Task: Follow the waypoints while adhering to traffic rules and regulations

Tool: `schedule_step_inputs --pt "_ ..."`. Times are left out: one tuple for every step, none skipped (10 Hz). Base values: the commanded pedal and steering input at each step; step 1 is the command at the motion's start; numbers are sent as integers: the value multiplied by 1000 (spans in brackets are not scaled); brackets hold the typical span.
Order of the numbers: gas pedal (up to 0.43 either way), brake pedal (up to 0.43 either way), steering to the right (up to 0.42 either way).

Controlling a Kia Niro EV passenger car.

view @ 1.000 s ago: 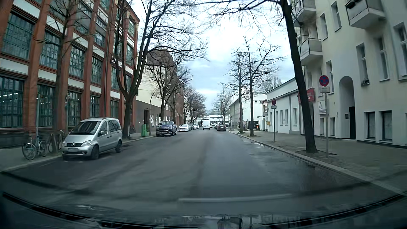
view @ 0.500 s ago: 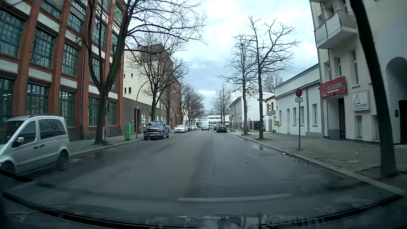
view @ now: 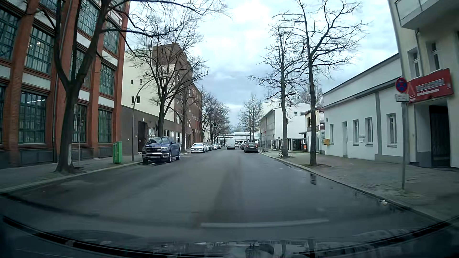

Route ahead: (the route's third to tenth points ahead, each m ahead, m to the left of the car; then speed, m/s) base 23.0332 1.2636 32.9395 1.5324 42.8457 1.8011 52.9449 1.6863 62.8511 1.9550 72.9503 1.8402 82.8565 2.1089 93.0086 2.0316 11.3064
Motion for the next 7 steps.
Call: schedule_step_inputs --pt "20 12 0" --pt "20 12 0" --pt "20 12 0" --pt "8 12 -2" --pt "8 12 -5" --pt "0 12 -6" --pt "0 12 -7"
